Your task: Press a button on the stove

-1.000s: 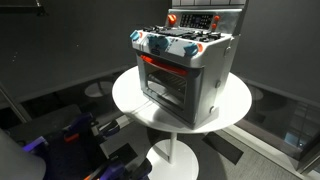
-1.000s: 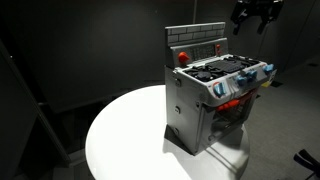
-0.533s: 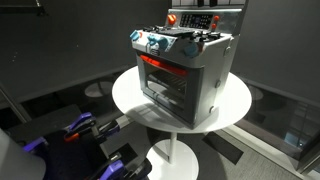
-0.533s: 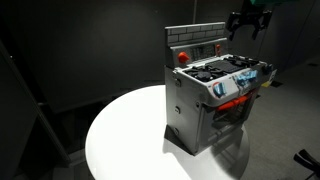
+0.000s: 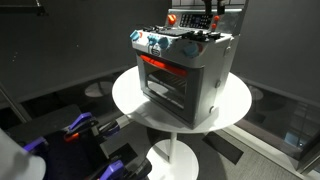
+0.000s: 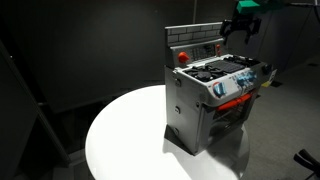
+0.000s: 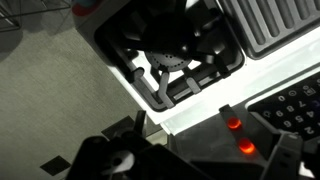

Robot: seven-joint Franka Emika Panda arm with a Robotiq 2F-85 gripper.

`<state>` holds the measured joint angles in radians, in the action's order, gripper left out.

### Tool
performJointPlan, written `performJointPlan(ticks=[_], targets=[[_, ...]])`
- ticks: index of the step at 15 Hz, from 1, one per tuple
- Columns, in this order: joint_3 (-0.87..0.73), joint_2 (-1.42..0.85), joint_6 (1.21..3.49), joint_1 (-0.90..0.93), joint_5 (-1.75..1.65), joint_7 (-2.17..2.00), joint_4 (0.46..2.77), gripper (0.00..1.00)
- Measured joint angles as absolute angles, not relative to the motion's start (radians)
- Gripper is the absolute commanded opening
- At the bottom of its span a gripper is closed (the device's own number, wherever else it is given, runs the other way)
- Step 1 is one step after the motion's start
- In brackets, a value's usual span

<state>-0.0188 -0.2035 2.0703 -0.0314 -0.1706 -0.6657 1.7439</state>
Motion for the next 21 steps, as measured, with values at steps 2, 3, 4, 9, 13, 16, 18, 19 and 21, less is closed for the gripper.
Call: performJointPlan(ticks=[2,3,4,9,13,16,18,19,21], targets=[[-0.030,-0.228,2.059,-0.022,-0.171,-0.666,1.716,1.00],[-0.034,-0.239,2.052,-0.018,-0.171,-0.666,1.702,1.00],[-0.038,-0.249,2.046,-0.015,-0.171,-0.666,1.690,1.00],[-0.052,-0.297,2.021,-0.010,-0.171,-0.666,1.628,1.00],[-0.062,-0.337,1.994,-0.006,-0.170,-0.666,1.577,1.00],[-0.066,-0.363,1.964,-0.004,-0.169,-0.666,1.541,1.00],[-0.067,-0.379,1.948,-0.003,-0.169,-0.666,1.520,1.00],[-0.068,-0.387,1.939,-0.002,-0.169,-0.666,1.510,1.00],[-0.071,-0.398,1.921,-0.001,-0.169,-0.666,1.493,1.00]])
